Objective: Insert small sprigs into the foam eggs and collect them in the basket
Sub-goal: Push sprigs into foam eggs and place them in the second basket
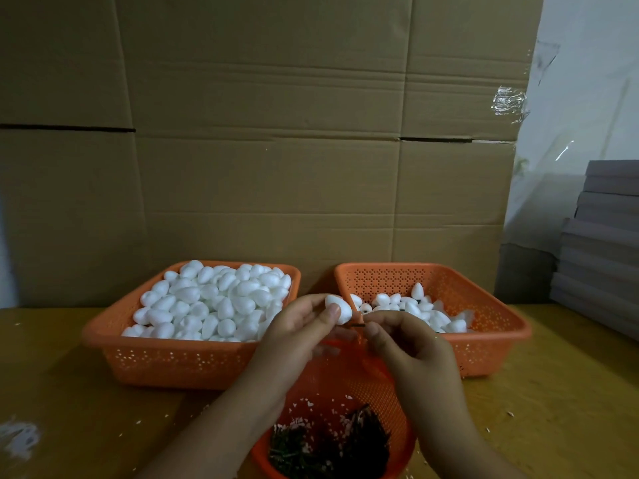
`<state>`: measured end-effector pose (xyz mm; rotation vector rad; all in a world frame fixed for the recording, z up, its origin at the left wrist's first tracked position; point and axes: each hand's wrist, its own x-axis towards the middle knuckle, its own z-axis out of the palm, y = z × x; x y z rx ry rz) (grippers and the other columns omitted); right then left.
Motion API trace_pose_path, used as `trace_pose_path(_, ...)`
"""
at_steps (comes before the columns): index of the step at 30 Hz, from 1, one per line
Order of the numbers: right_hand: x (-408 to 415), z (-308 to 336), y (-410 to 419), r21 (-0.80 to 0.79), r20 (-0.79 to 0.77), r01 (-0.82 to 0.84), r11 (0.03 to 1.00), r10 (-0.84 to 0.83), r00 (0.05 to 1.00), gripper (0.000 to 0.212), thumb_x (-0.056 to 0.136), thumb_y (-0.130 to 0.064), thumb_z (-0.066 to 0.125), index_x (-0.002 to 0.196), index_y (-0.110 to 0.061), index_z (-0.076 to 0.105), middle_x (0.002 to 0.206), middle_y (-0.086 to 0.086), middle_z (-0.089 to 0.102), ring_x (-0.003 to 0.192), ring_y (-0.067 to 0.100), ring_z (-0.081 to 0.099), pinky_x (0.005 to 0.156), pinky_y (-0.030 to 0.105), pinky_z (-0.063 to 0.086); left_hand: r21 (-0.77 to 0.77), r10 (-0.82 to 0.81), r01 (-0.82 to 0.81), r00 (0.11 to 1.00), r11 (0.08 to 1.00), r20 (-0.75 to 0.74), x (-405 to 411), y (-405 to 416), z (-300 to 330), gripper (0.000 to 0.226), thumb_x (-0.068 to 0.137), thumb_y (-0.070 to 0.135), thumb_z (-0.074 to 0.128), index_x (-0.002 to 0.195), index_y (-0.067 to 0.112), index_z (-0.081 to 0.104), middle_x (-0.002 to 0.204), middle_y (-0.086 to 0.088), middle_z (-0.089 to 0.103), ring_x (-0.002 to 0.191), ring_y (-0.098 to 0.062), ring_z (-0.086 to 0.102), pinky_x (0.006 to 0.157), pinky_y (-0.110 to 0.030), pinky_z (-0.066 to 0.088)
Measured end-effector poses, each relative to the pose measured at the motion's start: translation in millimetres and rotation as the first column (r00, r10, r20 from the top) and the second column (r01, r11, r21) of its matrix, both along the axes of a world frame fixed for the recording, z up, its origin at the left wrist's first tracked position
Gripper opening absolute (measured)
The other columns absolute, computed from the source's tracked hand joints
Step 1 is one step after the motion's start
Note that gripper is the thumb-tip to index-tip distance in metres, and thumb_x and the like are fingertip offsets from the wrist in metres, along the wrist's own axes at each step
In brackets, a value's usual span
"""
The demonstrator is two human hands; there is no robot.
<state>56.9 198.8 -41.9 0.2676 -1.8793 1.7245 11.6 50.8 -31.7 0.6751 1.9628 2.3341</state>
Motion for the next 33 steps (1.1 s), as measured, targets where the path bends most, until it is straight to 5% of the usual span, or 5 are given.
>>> trace_pose_path(7,2.3,2.0,-0.4,0.049,-0.056,0.068,0.996,-0.065,0.996,0.034,0.088,-0.009,0.066,0.085,-0.042,0.073,0.082,-0.009,0.073,0.080,0.007,0.068,0.072,0.019,0.053,0.082,-0.059,0.053,0.996,0.995,0.069,2.0,1.5,2.5,0.023,0.090,0.027,0.060,0.106,0.012,0.068,0.098,-0.003,0.076,0.095,-0.023,0.073,0.071,-0.024,0.057)
trace_pose_path(13,2.0,0.2,-1.6,0.032,-0.073,0.099,0.995,-0.096,0.993,0.028,0.086,-0.009,0.069,0.086,-0.037,0.068,0.083,-0.006,0.072,0.079,0.010,0.069,0.071,0.025,0.056,0.048,-0.087,0.085,0.995,0.995,0.051,4.3,3.0,2.3,0.028,0.090,0.030,0.060,0.112,0.014,0.067,0.109,-0.003,0.074,0.099,-0.019,0.072,0.076,-0.026,0.057)
trace_pose_path(33,2.7,1.6,-0.4,0.129,-0.176,0.137,0.982,-0.113,0.978,0.025,0.084,-0.003,0.070,0.082,-0.029,0.067,0.079,-0.014,0.069,0.077,0.005,0.067,0.066,0.011,0.049,0.123,-0.035,0.020,0.992,0.992,0.122,9.6,13.7,-2.4,0.022,0.096,0.024,0.056,0.114,0.015,0.065,0.107,0.003,0.075,0.100,-0.015,0.072,0.081,-0.029,0.051)
